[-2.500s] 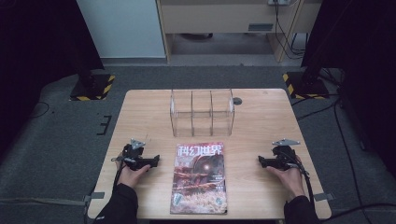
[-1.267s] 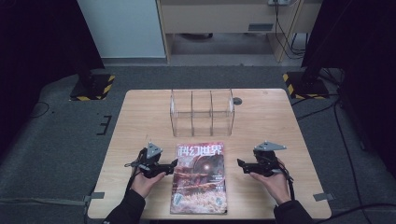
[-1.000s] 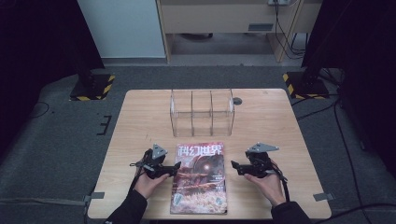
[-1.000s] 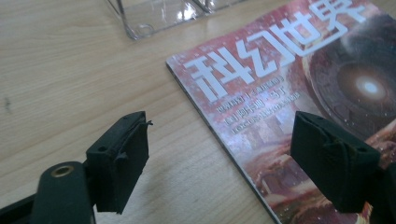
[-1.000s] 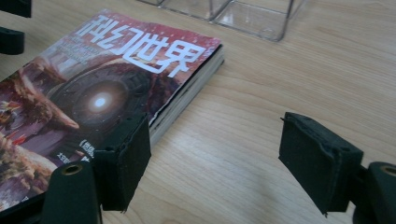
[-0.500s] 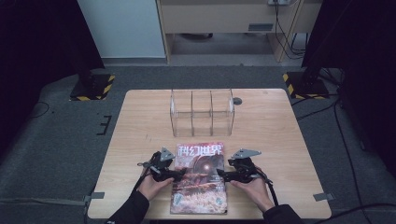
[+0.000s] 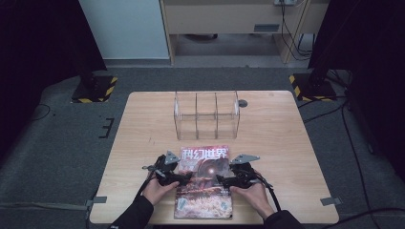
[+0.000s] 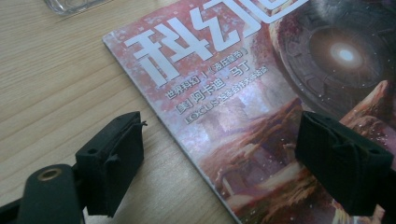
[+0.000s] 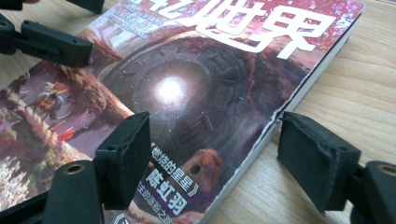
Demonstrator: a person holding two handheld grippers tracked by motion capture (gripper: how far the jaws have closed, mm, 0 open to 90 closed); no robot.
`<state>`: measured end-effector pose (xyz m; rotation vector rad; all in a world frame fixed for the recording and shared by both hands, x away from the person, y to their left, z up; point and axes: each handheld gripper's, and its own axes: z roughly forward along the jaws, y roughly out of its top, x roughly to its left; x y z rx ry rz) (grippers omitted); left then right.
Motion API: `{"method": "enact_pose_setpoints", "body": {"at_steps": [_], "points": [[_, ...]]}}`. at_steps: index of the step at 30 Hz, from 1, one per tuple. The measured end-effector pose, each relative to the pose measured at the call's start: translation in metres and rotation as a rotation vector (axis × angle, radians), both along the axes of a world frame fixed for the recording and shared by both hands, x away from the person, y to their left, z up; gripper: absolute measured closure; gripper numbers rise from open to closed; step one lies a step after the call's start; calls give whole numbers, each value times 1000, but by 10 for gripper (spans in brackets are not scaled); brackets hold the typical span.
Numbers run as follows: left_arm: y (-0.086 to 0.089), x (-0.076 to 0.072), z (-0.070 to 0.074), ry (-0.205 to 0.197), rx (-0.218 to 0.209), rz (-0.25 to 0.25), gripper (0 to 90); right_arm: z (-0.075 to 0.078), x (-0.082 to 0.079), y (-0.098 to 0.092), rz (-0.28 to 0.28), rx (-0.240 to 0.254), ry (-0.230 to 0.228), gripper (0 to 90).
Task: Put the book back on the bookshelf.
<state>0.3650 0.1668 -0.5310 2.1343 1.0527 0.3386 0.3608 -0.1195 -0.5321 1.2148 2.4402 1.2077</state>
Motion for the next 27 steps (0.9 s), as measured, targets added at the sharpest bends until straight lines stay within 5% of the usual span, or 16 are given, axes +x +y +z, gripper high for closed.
{"method": "enact_pose_setpoints", "body": {"at_steps": [4, 10, 14, 17, 22, 27], "points": [[-4, -3, -4, -34, -32, -27, 140, 0, 0, -1, -8, 20, 13, 250], [-6, -3, -4, -32, -32, -21, 120, 4, 0, -7, -46, 136, 36, 306], [-7, -3, -4, -31, -28, -21, 111, 11, -1, -7, -21, 191, -3, 323], [-7, -3, -4, -30, -29, -20, 105, 11, -1, -5, -17, 181, -18, 314], [-7, -3, -4, -31, -28, -20, 103, -1, 1, -6, -57, 97, 45, 298], [-8, -3, -4, -30, -26, -17, 93, -3, 1, -2, -54, 91, 28, 242]]}}
